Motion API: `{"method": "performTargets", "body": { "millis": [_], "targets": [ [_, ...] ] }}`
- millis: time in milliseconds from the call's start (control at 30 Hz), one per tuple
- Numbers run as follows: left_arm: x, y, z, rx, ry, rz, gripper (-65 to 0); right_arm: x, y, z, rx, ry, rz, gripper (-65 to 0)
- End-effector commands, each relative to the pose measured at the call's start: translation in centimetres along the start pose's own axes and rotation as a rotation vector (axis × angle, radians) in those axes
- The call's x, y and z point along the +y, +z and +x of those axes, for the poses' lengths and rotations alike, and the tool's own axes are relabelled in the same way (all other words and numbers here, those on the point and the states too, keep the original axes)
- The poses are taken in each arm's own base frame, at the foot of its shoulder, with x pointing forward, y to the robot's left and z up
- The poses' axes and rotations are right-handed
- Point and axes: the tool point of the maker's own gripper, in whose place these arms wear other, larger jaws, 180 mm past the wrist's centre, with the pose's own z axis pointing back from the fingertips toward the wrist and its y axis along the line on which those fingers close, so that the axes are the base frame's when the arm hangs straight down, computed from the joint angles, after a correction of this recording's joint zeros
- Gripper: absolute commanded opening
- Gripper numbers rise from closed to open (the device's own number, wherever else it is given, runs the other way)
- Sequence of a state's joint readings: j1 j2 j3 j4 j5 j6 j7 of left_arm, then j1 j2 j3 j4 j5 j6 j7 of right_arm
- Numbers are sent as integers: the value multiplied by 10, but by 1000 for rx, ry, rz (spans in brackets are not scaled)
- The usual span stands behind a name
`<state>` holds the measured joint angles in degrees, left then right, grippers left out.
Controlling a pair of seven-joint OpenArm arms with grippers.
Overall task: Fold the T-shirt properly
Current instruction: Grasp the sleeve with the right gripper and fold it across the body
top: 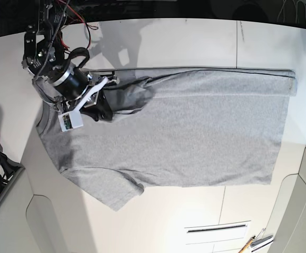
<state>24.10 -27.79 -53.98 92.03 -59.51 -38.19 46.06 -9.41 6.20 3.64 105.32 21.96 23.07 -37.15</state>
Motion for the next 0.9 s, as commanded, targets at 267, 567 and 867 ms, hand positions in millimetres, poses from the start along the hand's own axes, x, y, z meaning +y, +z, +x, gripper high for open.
{"method": "performTargets", "body": {
  "millis": [267, 567, 867],
  "targets": [
    [-4, 2, 19, -48, -31, -21, -407, -5, -8, 81, -211, 93, 2, -637],
    [-4, 2, 19, -46, -32, -21, -407, -6, -10, 113, -257, 134, 1, -467],
    [-43, -32, -7, 51, -83, -118, -407, -44, 0, 64, -35, 69, -101, -650]
  ]
}}
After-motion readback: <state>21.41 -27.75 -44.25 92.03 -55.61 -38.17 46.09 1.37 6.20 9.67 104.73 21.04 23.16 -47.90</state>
